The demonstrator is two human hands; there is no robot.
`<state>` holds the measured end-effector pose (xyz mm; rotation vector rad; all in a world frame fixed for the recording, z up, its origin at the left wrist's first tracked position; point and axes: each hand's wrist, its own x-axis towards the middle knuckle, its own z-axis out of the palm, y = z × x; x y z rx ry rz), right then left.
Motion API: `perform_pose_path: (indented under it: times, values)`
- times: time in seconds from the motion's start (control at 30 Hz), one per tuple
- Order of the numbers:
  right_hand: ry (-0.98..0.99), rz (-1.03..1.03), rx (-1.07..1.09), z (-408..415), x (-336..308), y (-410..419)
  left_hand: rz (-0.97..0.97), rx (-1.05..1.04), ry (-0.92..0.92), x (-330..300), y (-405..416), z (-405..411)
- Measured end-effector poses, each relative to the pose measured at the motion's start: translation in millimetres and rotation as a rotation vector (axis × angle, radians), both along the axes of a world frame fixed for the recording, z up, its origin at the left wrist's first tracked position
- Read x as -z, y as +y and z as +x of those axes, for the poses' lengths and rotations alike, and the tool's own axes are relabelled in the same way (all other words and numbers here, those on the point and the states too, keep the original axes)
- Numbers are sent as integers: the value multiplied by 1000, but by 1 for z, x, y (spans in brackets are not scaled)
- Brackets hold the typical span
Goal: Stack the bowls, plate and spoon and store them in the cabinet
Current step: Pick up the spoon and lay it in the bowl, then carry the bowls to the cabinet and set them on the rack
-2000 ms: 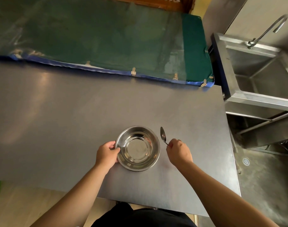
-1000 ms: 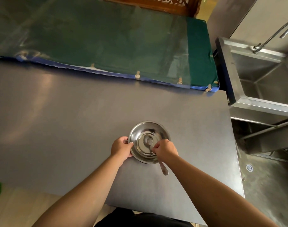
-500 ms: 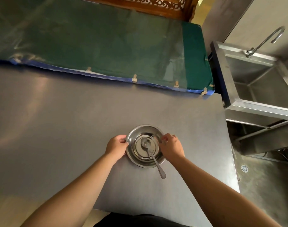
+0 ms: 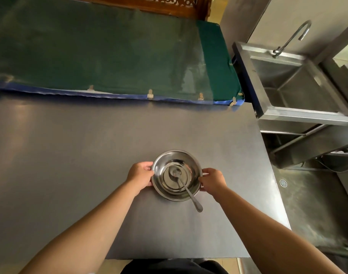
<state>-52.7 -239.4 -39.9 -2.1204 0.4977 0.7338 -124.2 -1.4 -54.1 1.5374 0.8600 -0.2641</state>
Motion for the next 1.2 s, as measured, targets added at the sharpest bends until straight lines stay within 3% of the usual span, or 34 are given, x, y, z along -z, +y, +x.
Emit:
perform_pose_path:
  times: [0.3, 0.57, 0.83, 1.2]
  values:
    - [-53, 201, 136, -15, -45, -29, -171, 31, -40, -36, 1, 9]
    - [-212, 413, 266, -34, -116, -111, -281, 180, -194, -108, -60, 31]
    - [-444, 542, 478, -83, -180, -270, -330, 357, -288, -180, -216, 37]
    - [-698, 479, 824, -231, -232, -528, -449, 730, -314, -241, -506, -11]
